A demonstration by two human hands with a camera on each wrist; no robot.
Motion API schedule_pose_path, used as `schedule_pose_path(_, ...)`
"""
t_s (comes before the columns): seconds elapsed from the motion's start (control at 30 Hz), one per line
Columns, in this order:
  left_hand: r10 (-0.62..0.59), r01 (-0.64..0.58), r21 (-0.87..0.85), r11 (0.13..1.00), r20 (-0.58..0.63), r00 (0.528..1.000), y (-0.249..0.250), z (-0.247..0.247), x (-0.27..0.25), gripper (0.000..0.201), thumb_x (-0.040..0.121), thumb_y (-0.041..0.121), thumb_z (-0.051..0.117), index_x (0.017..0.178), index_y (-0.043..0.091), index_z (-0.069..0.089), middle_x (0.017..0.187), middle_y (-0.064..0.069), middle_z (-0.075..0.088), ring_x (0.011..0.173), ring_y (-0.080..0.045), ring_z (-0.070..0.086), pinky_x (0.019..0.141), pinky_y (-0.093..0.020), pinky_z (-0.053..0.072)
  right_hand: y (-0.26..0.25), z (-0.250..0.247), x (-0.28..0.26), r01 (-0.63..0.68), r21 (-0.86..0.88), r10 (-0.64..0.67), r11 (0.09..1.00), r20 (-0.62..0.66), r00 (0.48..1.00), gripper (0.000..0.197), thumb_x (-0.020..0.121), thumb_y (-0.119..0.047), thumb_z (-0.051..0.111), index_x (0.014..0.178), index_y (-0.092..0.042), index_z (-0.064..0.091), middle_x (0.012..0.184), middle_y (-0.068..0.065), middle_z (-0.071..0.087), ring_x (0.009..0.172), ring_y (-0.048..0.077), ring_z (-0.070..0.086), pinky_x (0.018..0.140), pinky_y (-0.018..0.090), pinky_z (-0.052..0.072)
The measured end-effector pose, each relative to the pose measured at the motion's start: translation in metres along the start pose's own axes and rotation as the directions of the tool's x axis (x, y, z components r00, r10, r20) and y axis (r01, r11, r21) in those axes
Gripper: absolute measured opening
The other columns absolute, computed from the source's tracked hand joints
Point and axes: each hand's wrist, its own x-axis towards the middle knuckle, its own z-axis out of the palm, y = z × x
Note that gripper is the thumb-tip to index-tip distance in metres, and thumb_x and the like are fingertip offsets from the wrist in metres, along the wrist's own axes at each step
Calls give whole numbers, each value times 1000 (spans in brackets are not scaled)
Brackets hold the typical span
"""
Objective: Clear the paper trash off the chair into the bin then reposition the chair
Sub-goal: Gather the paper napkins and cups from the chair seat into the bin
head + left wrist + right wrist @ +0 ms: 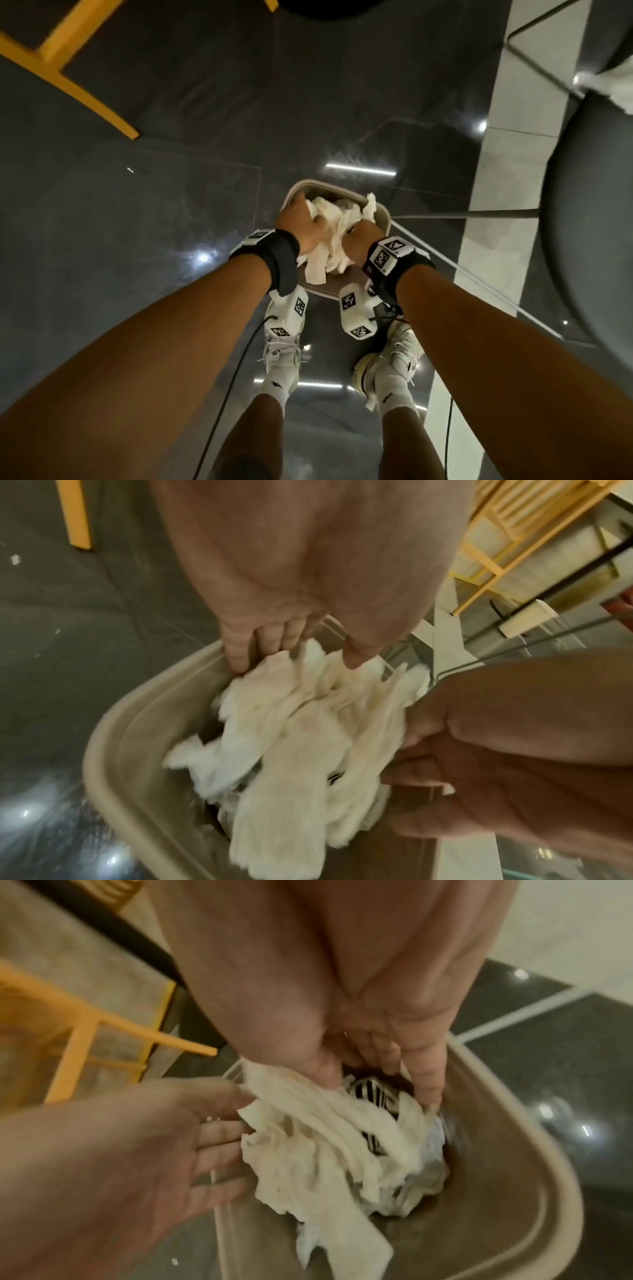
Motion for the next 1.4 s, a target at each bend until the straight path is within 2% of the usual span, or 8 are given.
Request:
schedule_pose_path(0.4,214,-196,165,967,-100,972,136,-55,-76,29,93,15,52,121,11,59,114,-13,69,110,-33,62,97,-40,50,41,-104,-124,283,170,-271,944,-93,958,15,93,-26,54,87,-24,68,88,3,71,83,23,69,76,35,55)
schedule_pose_path(0.53,415,-386,230,893,-94,905,238,-43,-91,31,89,15,54,119,14,60,109,-6,68,103,-26,64,89,-29,49,73,-166,-159,320,454,-231,832,-241,943,15,86,-15,56,78,-23,65,77,3,71,66,17,66,65,32,53)
schedule_pose_path(0.67,625,-595,374,712,51,779,319,16,-106,50,81,26,64,129,19,53,127,-8,53,120,-31,51,102,-42,45,125,-233,-188,343,486,-169,804,-366,915,22,94,-9,51,78,-20,62,79,10,70,60,18,62,56,28,50)
schedule_pose_path(0.77,654,-623,577,529,191,732,359,72,-123,83,73,45,70,147,32,35,152,-6,32,139,-33,32,112,-51,31,187,-272,-198,271,460,-60,845,-422,904,13,86,-27,55,77,-23,64,87,11,76,72,26,70,72,42,60)
schedule_pose_path(0.9,501,-554,666,499,300,812,369,134,-121,99,63,63,76,148,53,24,166,9,-3,153,-35,-6,114,-68,8,264,-300,-213,156,327,19,932,-473,881,20,82,-34,51,89,-25,67,101,8,74,97,33,69,89,46,57)
schedule_pose_path(1.07,697,-667,568,482,212,685,358,155,-115,14,82,10,63,93,18,65,116,-2,60,116,-34,47,95,-40,35,324,-297,-222,26,-68,-51,997,-406,913,40,87,-28,66,126,-24,63,131,1,61,119,25,59,99,38,51)
schedule_pose_path(1.23,660,-682,386,622,210,721,364,153,-126,22,81,-1,47,93,17,45,98,-1,50,98,-26,44,76,-31,34,329,-273,-210,94,-307,-203,947,-345,916,82,79,-42,75,149,-29,33,147,-4,39,131,25,46,96,43,52)
schedule_pose_path(1.4,624,-677,328,658,265,735,382,156,-133,64,78,12,62,136,23,36,130,-2,38,123,-19,37,102,-31,36,322,-277,-197,152,-433,-327,888,-364,872,42,95,-19,56,138,-20,54,130,8,60,123,30,52,97,40,46)
